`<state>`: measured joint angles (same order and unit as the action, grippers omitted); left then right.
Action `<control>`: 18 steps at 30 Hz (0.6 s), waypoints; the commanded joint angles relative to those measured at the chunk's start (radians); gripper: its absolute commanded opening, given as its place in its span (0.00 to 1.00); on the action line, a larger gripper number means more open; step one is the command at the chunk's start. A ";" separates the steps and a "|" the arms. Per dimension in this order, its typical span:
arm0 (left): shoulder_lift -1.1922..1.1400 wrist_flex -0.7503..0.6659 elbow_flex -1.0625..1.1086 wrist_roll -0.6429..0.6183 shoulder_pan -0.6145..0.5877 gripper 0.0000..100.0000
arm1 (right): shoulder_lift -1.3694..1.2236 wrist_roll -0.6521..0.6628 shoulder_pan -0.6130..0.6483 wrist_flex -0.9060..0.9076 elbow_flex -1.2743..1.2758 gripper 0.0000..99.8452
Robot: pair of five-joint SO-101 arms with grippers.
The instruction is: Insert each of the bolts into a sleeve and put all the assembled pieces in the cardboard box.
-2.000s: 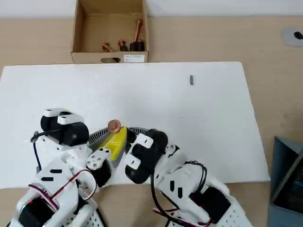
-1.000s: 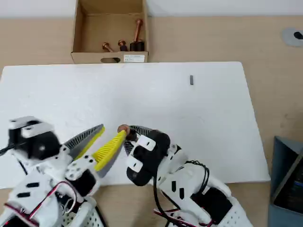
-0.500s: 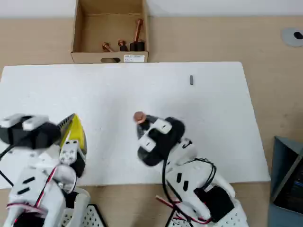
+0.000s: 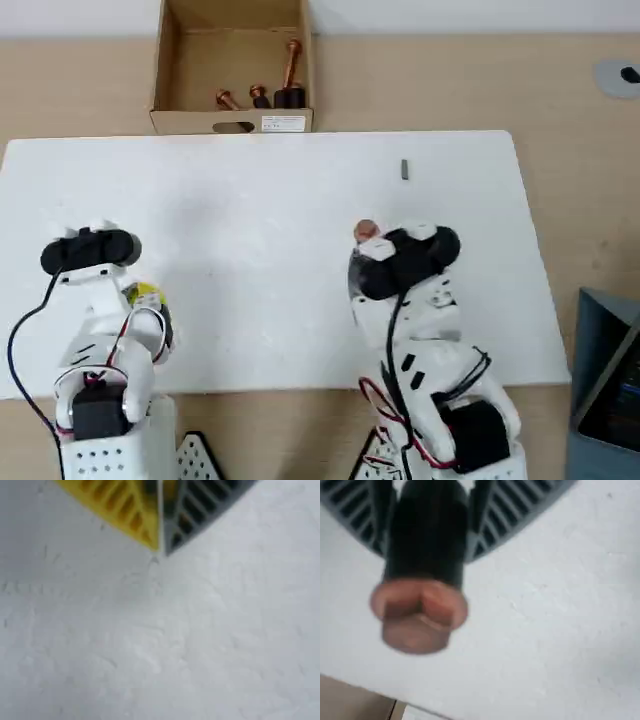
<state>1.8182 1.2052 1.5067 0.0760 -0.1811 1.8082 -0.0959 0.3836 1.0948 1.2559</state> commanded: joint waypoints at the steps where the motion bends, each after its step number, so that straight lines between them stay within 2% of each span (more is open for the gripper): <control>1: 0.007 0.002 0.034 0.008 -0.005 0.00 | 0.087 -0.009 -0.018 0.008 -0.108 0.01; 7: 0.007 0.002 0.091 0.008 -0.005 0.00 | -0.143 -0.009 -0.015 0.017 -0.268 0.01; 18: 0.007 0.005 0.097 0.003 -0.009 0.00 | -0.754 -0.003 -0.012 -0.192 -0.648 0.01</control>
<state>1.8182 1.2052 1.6111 0.0760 -0.1811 1.2022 -0.0990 0.3836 0.9812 0.7449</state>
